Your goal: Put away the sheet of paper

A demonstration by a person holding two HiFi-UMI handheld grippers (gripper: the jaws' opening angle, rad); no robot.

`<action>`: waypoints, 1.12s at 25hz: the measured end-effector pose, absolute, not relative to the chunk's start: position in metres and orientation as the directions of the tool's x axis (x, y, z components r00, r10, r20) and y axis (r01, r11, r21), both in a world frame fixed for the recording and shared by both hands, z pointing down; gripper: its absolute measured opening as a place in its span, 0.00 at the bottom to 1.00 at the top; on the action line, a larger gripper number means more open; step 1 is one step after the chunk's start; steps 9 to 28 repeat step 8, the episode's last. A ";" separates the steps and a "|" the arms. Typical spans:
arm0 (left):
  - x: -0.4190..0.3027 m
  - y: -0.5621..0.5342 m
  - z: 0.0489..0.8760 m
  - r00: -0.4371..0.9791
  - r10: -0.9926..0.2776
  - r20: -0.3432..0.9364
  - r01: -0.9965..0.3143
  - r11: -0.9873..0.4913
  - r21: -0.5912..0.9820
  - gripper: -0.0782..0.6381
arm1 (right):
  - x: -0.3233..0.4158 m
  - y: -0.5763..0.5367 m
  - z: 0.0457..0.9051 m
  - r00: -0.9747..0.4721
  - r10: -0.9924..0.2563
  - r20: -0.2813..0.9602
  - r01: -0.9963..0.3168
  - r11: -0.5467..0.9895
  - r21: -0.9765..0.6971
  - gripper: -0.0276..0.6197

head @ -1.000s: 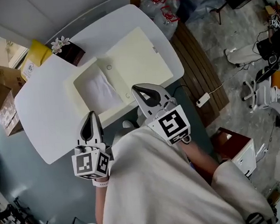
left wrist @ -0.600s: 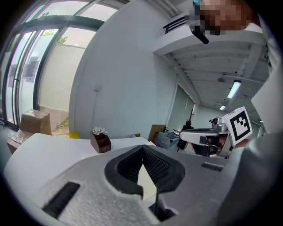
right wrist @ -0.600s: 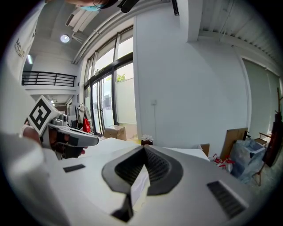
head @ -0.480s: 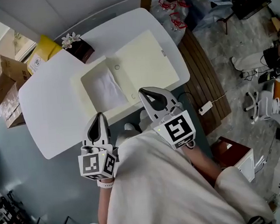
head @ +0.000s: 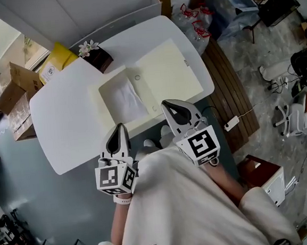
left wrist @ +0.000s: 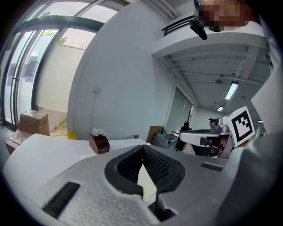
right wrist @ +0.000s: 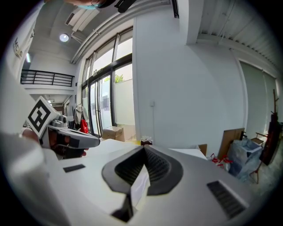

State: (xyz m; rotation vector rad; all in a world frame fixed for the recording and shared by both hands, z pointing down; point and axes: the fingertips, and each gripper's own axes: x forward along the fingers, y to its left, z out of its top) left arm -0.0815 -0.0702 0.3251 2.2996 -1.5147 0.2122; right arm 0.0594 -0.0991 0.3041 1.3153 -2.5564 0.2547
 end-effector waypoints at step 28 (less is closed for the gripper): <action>-0.084 -0.067 0.325 0.428 -0.845 0.321 -0.901 -0.368 0.231 0.14 | 0.057 -0.091 0.306 -0.540 -0.782 0.312 -0.828 0.560 -0.031 0.06</action>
